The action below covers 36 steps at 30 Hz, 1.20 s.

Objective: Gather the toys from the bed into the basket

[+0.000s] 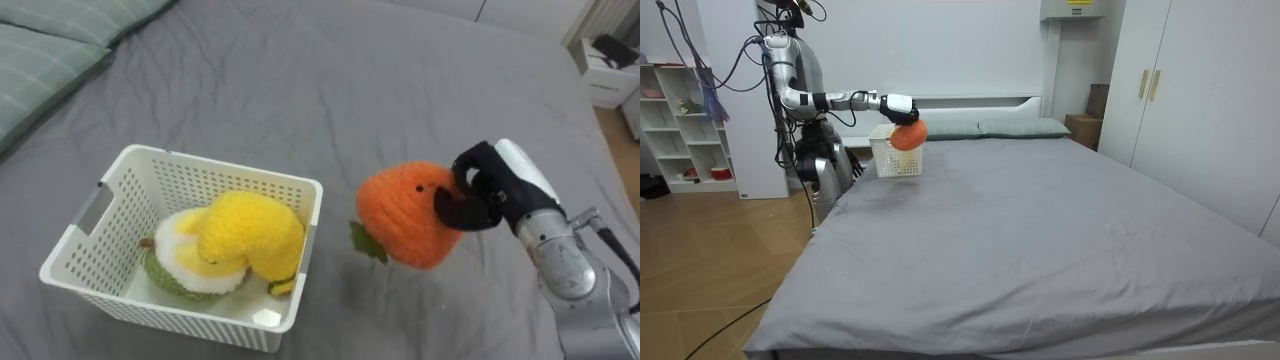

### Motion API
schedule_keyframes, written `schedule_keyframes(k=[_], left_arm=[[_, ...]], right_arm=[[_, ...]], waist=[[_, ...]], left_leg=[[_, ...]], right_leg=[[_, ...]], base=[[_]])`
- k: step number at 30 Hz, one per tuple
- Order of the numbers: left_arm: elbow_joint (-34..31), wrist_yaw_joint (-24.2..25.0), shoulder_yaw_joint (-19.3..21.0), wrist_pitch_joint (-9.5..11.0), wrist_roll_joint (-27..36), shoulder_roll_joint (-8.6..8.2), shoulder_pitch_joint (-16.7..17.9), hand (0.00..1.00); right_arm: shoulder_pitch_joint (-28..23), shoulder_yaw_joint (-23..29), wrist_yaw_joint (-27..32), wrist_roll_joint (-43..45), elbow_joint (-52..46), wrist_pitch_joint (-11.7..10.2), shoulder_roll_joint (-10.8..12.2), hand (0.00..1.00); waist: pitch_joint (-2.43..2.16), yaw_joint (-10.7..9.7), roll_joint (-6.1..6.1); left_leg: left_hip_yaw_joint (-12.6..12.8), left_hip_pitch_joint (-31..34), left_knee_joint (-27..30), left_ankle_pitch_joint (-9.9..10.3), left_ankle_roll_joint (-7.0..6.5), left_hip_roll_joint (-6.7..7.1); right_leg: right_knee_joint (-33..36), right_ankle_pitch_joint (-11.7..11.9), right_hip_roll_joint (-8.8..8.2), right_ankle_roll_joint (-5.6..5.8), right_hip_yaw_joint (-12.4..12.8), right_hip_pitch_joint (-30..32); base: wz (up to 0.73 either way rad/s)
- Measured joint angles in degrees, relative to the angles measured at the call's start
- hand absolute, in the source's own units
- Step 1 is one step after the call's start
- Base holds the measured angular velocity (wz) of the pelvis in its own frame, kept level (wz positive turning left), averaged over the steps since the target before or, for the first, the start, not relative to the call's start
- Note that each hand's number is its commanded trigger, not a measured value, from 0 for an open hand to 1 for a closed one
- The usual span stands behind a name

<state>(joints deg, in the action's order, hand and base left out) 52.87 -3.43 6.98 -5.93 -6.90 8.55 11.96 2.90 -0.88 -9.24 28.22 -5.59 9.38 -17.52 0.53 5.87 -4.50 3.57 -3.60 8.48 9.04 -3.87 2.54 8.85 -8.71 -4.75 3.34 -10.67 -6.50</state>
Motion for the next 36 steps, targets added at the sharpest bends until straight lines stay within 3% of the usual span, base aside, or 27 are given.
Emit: schedule_keyframes(k=[6,11,21,22,24,28,30,31,32,36], left_arm=[[0.0,0.1,0.1,0.0,0.0,0.30,0.3,0.00],[0.1,0.9,0.1,0.0,0.0,0.33,0.1,0.00],[0.3,1.2,0.0,0.2,0.0,0.18,0.0,0.00],[0.3,1.2,-0.1,0.2,-0.1,0.17,-0.1,0.00],[0.3,1.2,-0.3,0.2,-0.1,0.19,-0.2,0.00],[0.5,1.2,-0.4,0.2,-1.3,0.20,-0.7,0.00],[0.5,1.4,-0.4,0.1,-2.4,0.13,-0.9,0.00],[0.5,1.4,-0.3,0.0,-2.9,0.15,-0.9,0.00],[0.5,1.5,-0.4,0.0,-2.9,0.16,-0.9,0.00],[0.6,1.9,-0.4,0.0,-2.8,0.15,-1.3,0.00]], right_arm=[[0.9,0.0,-0.3,-1.2,-4.8,0.0,-0.5,1.00],[4.7,-0.1,-2.8,-1.6,-7.3,0.1,-0.6,1.00],[11.1,-4.5,-4.2,-2.8,-9.1,0.5,0.2,1.00],[11.7,-5.3,-4.4,-2.0,-9.1,0.6,0.8,0.95],[12.1,-6.1,-4.6,-0.7,-9.1,0.6,1.8,0.76],[13.0,-10.3,-5.4,1.3,-9.1,0.7,2.4,0.68],[13.1,-11.3,-6.5,2.3,-9.1,0.7,2.6,0.45],[13.1,-11.9,-7.0,2.6,-9.1,0.8,2.7,0.15],[13.1,-12.2,-7.3,2.6,-9.1,0.8,2.7,0.00],[14.2,-13.9,-8.4,2.3,-9.0,2.0,3.2,0.00]], waist=[[-0.05,0.1,-0.05],[-0.02,0.4,0.18],[-0.03,3.3,0.04],[0.01,3.5,-0.04],[-0.07,4.2,-0.14],[-0.15,6.5,-0.41],[-0.15,7.4,-0.51],[-0.11,7.7,-0.59],[-0.12,7.9,-0.61],[0.17,8.8,-0.61]], left_leg=[[-0.5,0.2,0.1,0.0,-0.01,0.06],[-0.5,0.5,0.2,0.0,-0.01,0.05],[-1.0,0.2,0.0,0.0,0.00,0.10],[-1.3,0.4,0.0,0.0,0.00,0.13],[-1.7,0.6,0.1,0.0,0.01,0.16],[-2.3,1.3,0.1,0.0,0.08,0.22],[-2.4,1.5,0.2,0.0,0.07,0.26],[-2.8,1.6,0.2,-0.1,0.07,0.30],[-2.9,1.7,0.2,-0.1,0.07,0.33],[-3.9,2.2,0.6,-0.1,0.07,0.47]], right_leg=[[0.0,0.0,-0.01,0.00,-0.3,0.0],[0.2,0.0,-0.03,0.00,-0.3,0.3],[-0.1,0.0,-0.01,0.00,-0.6,-0.3],[-0.1,0.0,-0.01,0.00,-0.7,-0.3],[-0.1,0.0,-0.02,0.00,-1.0,-0.3],[-0.1,0.0,0.00,0.00,-1.1,0.2],[-0.1,0.0,-0.01,0.01,-1.1,0.2],[-0.1,0.0,-0.01,0.01,-1.1,0.2],[-0.1,0.0,-0.02,0.01,-1.2,0.2],[-0.2,0.0,-0.11,0.01,-2.1,0.2]], base=[[0.02],[0.00],[0.02],[0.11],[0.10],[0.06],[0.08],[0.12],[0.12],[0.12]])
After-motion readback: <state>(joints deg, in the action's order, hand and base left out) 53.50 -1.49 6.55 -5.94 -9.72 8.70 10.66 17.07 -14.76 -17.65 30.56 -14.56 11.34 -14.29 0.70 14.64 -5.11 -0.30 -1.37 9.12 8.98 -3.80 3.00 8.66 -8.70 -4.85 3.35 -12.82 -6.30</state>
